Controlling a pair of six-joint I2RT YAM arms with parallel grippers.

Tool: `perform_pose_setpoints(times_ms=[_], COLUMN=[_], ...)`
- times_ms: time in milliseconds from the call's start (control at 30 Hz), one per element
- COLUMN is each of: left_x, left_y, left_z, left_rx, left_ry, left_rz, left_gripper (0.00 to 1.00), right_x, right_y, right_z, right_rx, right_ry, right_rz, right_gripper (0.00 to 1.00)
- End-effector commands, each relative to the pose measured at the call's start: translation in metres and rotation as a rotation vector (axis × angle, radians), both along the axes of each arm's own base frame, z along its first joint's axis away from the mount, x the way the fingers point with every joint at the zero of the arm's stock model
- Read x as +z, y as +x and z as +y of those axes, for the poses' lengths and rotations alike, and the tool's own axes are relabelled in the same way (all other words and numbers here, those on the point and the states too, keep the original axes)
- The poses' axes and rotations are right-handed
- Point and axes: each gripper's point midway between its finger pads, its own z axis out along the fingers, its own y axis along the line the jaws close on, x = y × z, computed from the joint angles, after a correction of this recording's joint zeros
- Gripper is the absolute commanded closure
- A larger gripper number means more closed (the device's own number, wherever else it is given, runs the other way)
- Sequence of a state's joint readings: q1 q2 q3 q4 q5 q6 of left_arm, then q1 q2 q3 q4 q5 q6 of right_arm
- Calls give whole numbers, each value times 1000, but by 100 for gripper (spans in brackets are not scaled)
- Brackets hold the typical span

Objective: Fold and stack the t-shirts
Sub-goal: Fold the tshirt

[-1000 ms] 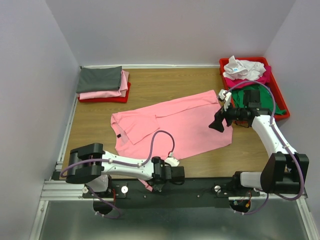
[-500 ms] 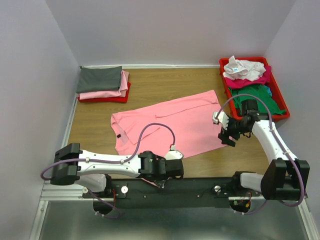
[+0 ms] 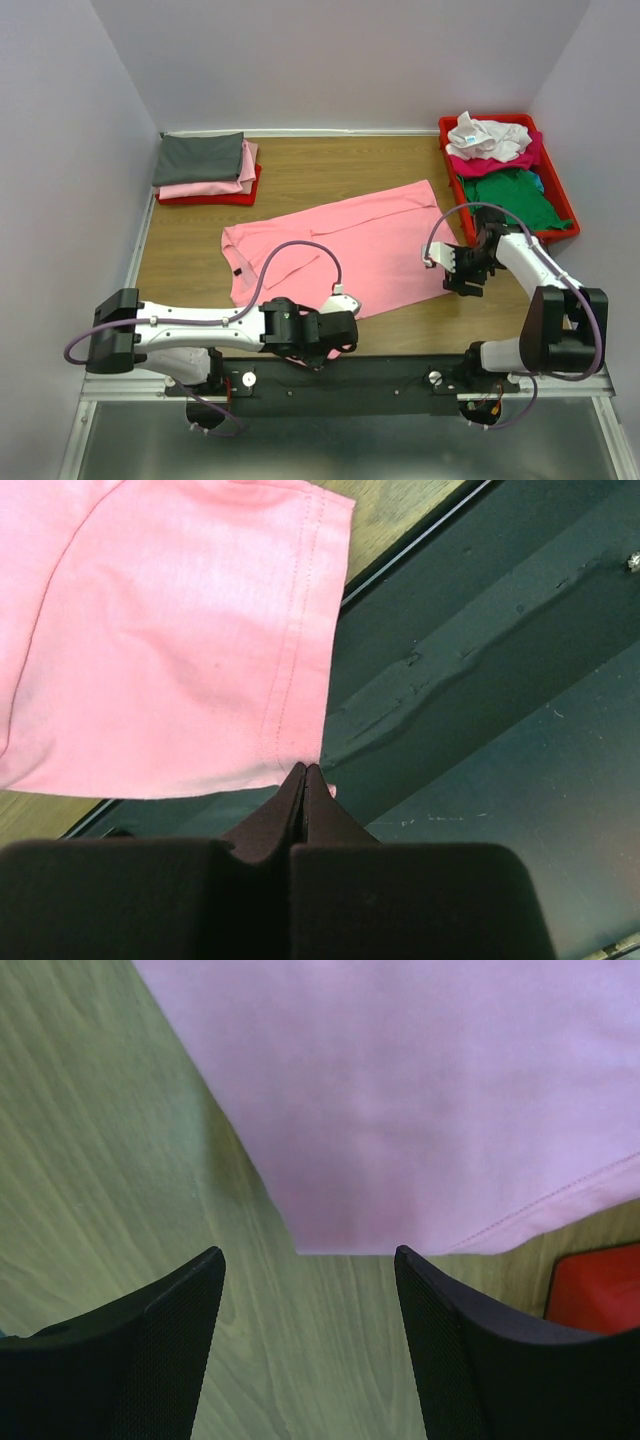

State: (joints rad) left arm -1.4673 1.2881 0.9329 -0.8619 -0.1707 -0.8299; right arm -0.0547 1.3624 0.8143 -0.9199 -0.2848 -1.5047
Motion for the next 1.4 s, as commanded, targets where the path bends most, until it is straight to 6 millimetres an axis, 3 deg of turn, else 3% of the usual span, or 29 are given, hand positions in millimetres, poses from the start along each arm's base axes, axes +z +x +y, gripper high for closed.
perform_pose_setpoints(times_ms=[0, 267, 367, 567, 700, 1033, 1067, 1133, 1233, 1300, 1367], left_x=[0, 9, 13, 24, 37, 59, 60, 62, 64, 66, 66], left_y=[2, 12, 19, 42, 62, 101, 103, 106, 111, 113, 113], left_z=[9, 14, 17, 22, 23, 27, 27, 28, 31, 31, 29], left_rx=[13, 40, 57, 116, 171, 259, 262, 265, 273, 276, 269], left_ry=[-10, -39, -49, -83, -124, -219, -223, -229, -238, -243, -249], left_rz=[-1, -17, -29, -65, -105, -173, -177, -183, -191, -195, -195], left_gripper=[100, 100, 100, 100, 100, 100, 100, 100, 100, 100, 100], right_x=[-7, -26, -20, 10, 11, 14, 16, 22, 43, 57, 47], right_y=[19, 27, 34, 59, 67, 96, 100, 105, 114, 110, 91], right_z=[-13, -5, -3, 12, 24, 45, 44, 42, 30, 22, 7], right_rx=[-4, -53, -77, -82, -91, -143, -158, -230, -352, -390, -423], right_ry=[-54, -5, 11, 91, 122, 167, 163, 162, 123, 98, 27], right_rz=[-45, -37, -51, -118, -78, -55, -61, -59, -108, -151, -129], right_gripper=[24, 29, 41, 62, 67, 70, 68, 55, 48, 46, 43])
